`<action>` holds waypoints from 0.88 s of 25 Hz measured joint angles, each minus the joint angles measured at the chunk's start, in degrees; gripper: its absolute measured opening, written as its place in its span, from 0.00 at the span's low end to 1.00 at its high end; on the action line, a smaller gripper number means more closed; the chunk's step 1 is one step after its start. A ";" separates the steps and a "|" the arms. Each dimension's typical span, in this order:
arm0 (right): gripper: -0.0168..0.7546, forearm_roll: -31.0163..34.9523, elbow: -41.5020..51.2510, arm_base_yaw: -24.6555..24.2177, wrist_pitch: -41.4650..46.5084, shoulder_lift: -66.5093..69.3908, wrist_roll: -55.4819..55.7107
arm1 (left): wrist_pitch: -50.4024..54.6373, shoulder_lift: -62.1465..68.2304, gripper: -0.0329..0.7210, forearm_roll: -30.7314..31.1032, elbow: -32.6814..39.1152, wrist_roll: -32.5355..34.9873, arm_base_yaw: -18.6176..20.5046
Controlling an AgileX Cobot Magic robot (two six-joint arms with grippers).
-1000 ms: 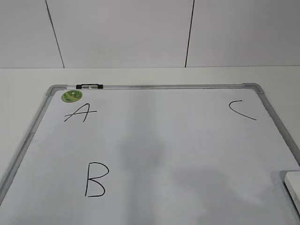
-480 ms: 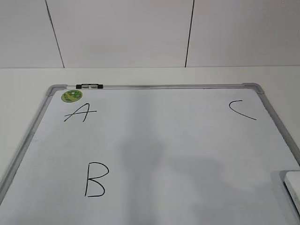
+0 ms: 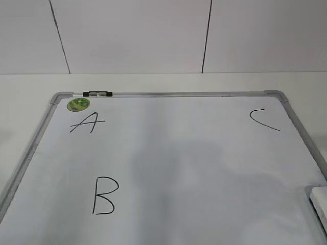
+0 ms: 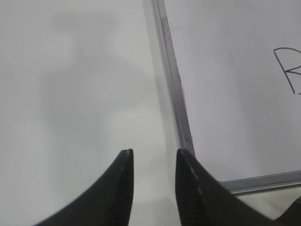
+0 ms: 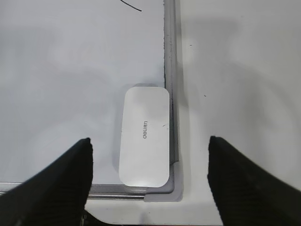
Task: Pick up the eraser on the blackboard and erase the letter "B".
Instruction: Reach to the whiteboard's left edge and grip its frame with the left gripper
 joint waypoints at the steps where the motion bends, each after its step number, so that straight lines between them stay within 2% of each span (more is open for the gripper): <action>1: 0.78 0.31 -0.28 0.00 0.00 1.18 0.13 | -0.19 3.55 0.36 -0.12 -0.95 0.00 0.00; 6: 0.78 2.92 -2.13 0.00 0.11 6.27 0.22 | -0.71 20.84 0.36 -2.16 -7.98 0.00 0.00; 12: 0.78 5.05 -2.51 0.00 2.60 10.83 0.35 | 0.13 40.23 0.36 -4.56 -21.78 0.00 0.00; 22: 0.78 8.93 -2.51 0.00 3.16 12.27 0.35 | 4.54 67.31 0.36 -4.64 -45.77 -0.26 0.00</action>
